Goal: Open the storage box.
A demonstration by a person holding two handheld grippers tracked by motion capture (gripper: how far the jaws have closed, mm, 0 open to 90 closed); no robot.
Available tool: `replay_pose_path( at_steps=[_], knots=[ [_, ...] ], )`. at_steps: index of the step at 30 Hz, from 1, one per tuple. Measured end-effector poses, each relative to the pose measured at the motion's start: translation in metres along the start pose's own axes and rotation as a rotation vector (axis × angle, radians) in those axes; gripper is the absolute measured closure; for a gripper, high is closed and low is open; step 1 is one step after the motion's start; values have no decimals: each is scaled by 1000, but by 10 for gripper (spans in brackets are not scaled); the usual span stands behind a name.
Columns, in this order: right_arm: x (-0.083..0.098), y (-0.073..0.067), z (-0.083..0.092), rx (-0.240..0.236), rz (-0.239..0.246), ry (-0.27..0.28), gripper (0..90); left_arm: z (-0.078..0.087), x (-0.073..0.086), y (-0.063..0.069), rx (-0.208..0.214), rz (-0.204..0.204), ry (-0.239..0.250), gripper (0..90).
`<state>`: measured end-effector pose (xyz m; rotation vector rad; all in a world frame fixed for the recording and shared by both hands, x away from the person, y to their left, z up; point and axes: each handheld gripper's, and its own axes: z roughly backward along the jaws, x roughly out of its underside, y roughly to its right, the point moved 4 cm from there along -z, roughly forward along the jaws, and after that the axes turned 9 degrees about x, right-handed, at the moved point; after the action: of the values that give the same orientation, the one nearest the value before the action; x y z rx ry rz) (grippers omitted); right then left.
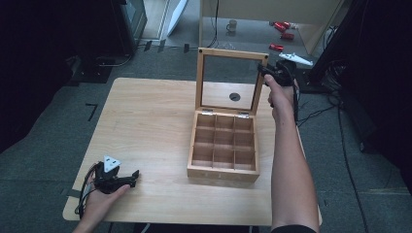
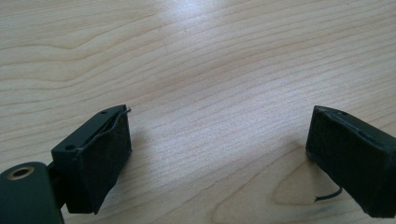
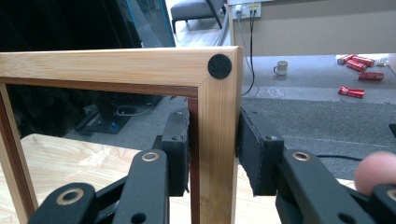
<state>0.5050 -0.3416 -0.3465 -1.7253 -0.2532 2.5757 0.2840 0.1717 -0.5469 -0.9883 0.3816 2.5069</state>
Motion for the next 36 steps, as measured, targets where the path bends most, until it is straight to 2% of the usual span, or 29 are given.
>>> replay_pose_path(
  at_steps=[3, 5, 7, 8, 9, 11, 12, 13, 21, 27, 29, 30, 33, 36],
  knots=[
    [0, -1, 1, 3, 5, -1, 657, 0, 0, 0, 0, 0, 0, 69],
    [0, -1, 2, -9, -2, -1, 611, 0, 0, 0, 0, 0, 0, 69],
    [0, -3, 3, -22, 11, -2, 452, 0, 0, 0, 0, 1, 0, 69],
    [0, -4, 3, -13, 28, 0, 337, 0, 0, 0, 0, 1, 1, 69],
    [0, -4, 3, -13, 28, 0, 337, 0, 0, 0, 0, 1, 1, 69],
    [0, -8, 4, -37, 31, -6, 111, 0, 0, 0, 0, 0, 0, 69],
    [0, -10, 7, -53, 22, -11, 47, 0, 0, 0, 0, 1, 1, 69],
    [0, -11, 9, -56, 27, -6, 25, 0, 0, 0, 0, 1, 0, 69],
    [3, -12, 24, -48, 42, -11, 0, 0, 0, 0, 0, 3, 2, 69],
    [10, -8, 41, -34, 56, -9, 0, 0, 0, 0, 0, 2, 1, 69],
    [14, -6, 47, -47, 44, -13, 0, 0, 0, 0, -1, 1, 2, 69],
    [20, -5, 54, -40, 64, -18, 0, 0, 0, 0, -1, 1, 1, 69],
    [25, -2, 61, -42, 68, -20, 0, 0, 0, 0, 0, 2, 1, 69],
    [33, 5, 78, -48, 62, -13, 0, 0, 0, 0, -2, 2, 2, 68]
  ],
)
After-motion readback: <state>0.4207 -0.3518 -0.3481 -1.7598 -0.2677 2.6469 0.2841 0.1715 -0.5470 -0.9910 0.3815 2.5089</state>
